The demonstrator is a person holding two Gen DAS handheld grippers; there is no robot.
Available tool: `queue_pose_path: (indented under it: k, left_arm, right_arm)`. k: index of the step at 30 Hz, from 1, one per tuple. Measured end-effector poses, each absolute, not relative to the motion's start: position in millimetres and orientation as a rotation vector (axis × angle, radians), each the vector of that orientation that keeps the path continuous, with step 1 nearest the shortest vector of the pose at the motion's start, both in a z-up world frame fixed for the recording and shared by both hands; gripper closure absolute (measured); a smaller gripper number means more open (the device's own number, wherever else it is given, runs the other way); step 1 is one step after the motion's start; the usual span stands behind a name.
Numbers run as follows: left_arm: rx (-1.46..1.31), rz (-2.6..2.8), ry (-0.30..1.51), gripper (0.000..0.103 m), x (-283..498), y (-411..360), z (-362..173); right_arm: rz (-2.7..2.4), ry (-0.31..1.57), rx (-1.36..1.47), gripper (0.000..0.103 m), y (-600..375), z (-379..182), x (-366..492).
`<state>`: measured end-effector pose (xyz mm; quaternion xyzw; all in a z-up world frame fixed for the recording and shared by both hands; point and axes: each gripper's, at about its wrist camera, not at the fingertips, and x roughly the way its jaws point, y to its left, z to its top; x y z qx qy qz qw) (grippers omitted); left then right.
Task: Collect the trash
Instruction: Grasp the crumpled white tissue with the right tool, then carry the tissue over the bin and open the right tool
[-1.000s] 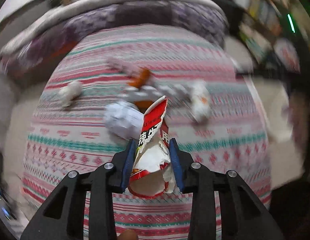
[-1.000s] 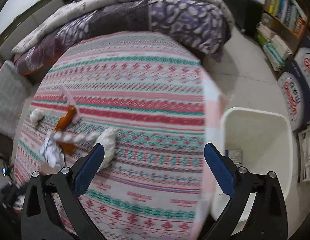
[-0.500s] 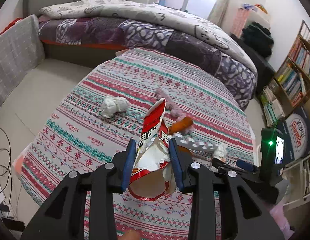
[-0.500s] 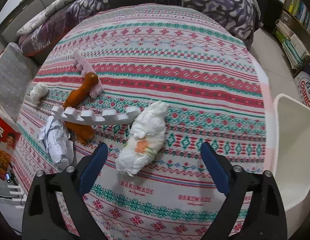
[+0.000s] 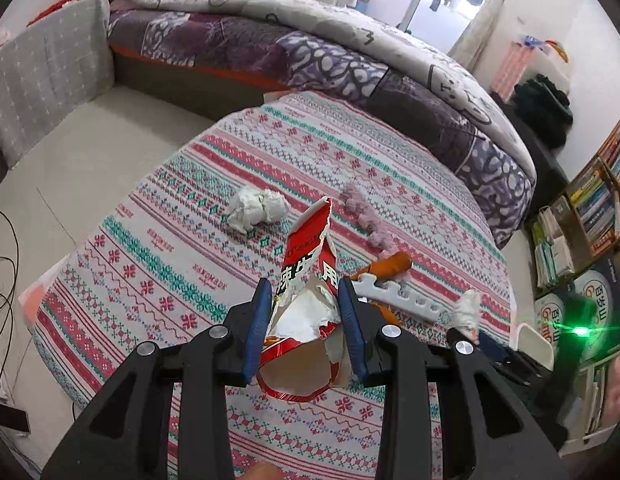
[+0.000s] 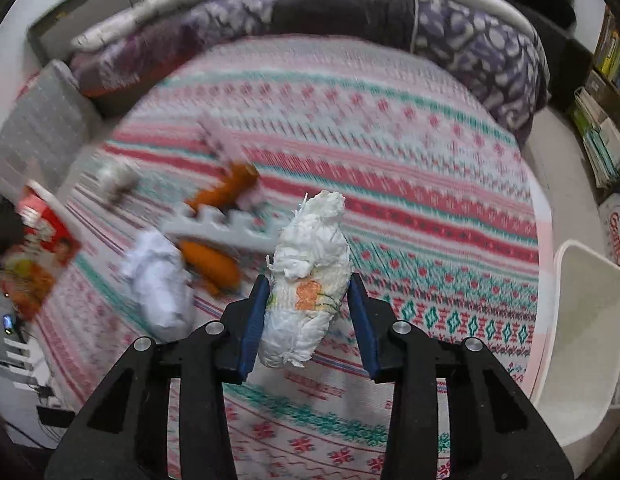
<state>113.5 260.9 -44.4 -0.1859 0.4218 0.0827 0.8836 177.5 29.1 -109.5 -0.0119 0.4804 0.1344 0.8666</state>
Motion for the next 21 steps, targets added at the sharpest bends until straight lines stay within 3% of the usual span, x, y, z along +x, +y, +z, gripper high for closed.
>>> queue_pose_path:
  k: [9, 21]
  left_arm:
    - [-0.291, 0.223, 0.800, 0.068, 113.7, 237.0, -32.8]
    - [-0.208, 0.263, 0.755, 0.068, 121.8, 196.9, -32.9]
  right_arm:
    - [0.245, 0.807, 0.042, 0.065, 13.5, -66.7, 166.1]
    - [0.174, 0.711, 0.043, 0.064, -12.4, -52.6, 159.3]
